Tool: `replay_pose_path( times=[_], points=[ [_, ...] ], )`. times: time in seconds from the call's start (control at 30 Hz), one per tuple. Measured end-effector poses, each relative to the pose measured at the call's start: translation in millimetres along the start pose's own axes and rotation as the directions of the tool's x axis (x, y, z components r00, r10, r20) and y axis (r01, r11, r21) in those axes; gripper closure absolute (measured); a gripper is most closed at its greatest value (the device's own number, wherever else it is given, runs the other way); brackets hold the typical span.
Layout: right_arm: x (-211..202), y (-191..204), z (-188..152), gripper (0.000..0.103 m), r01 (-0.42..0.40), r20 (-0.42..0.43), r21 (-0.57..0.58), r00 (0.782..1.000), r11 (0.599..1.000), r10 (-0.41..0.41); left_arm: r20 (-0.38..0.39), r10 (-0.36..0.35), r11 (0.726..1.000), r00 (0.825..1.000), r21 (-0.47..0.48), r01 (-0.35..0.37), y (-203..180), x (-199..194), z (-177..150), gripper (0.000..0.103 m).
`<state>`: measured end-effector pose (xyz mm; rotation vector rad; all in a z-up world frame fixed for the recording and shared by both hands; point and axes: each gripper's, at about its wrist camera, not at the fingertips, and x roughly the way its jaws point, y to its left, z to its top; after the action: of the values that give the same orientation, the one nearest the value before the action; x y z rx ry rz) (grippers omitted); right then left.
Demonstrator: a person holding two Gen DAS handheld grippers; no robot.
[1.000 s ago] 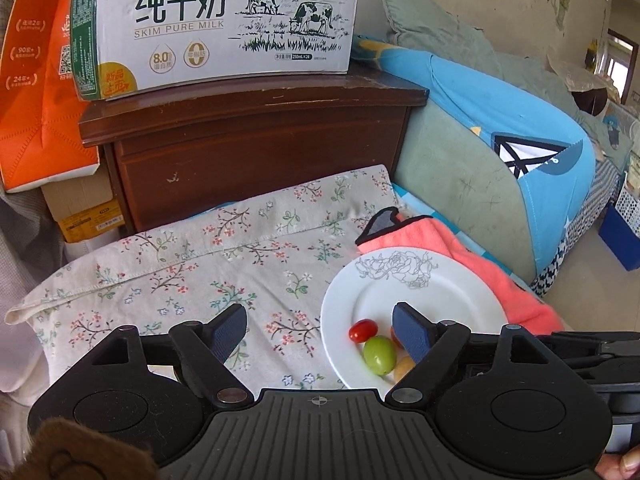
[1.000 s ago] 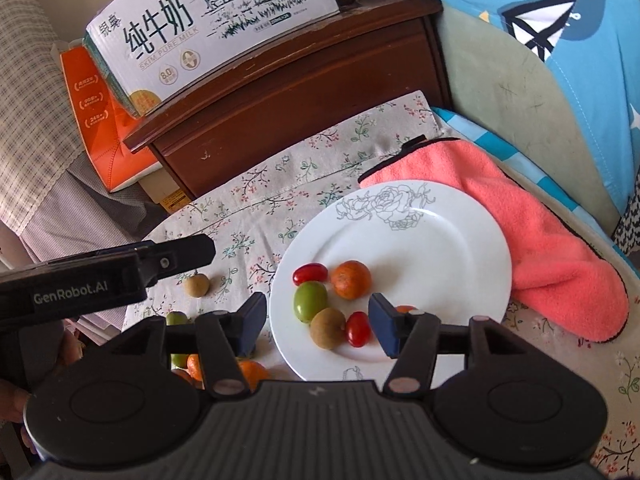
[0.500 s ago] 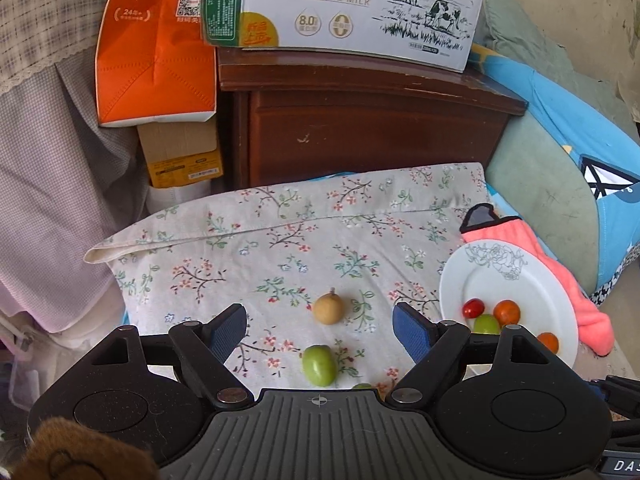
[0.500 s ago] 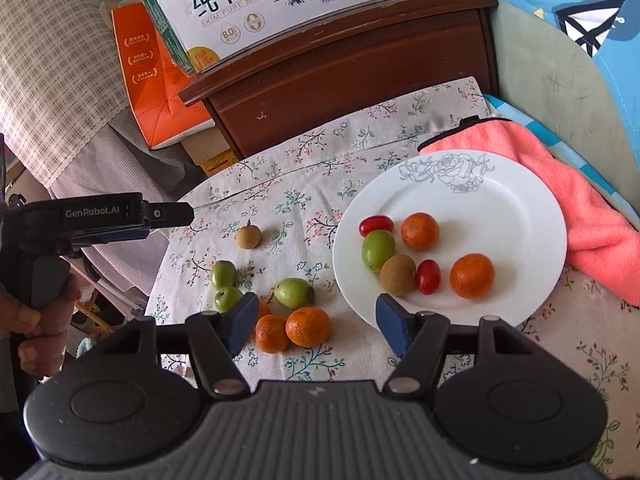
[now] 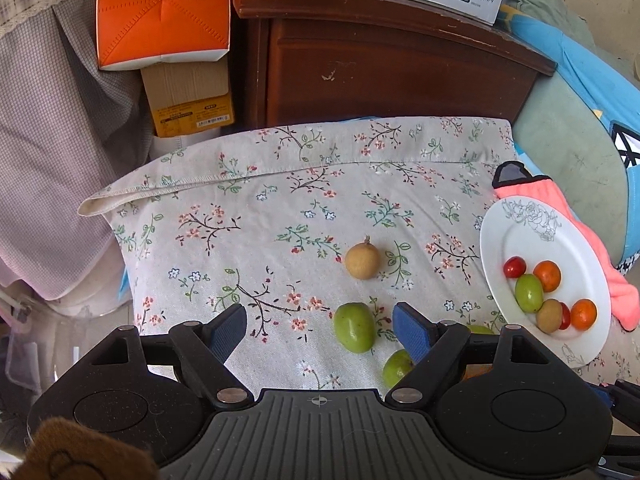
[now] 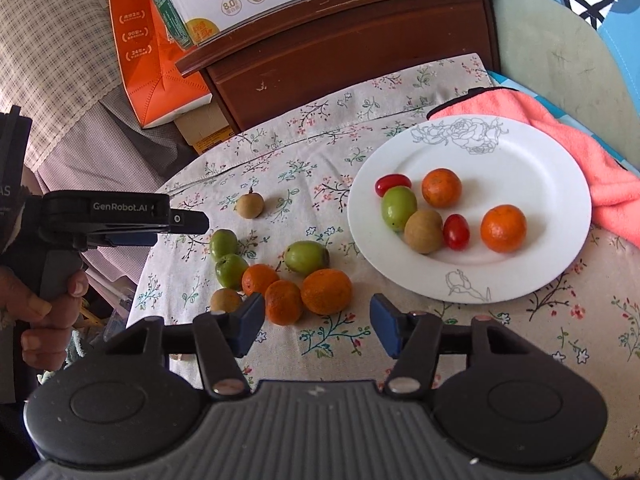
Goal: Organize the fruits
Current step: 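Withdraw both open tools from the plate back to the fruit row, then grasp a green jujube with the left tool while the right tool grasps a tangerine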
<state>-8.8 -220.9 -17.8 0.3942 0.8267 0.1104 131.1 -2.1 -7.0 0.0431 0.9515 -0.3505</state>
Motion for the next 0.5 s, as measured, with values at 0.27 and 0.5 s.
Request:
replay_pose_path(
  times=[0.27,0.5],
  points=[
    [16,4,5,0.051,0.021,-0.002,0.029,1.000,0.999,-0.021,-0.039,-0.048,0.998,0.998,-0.032,0.046,2,14,-3,0.025],
    [25,2,6,0.058,0.032,-0.003,0.074,0.999,0.997,-0.032,-0.072,-0.054,0.998,0.996,-0.022,0.052,-4,25,-9,0.028]
  ],
)
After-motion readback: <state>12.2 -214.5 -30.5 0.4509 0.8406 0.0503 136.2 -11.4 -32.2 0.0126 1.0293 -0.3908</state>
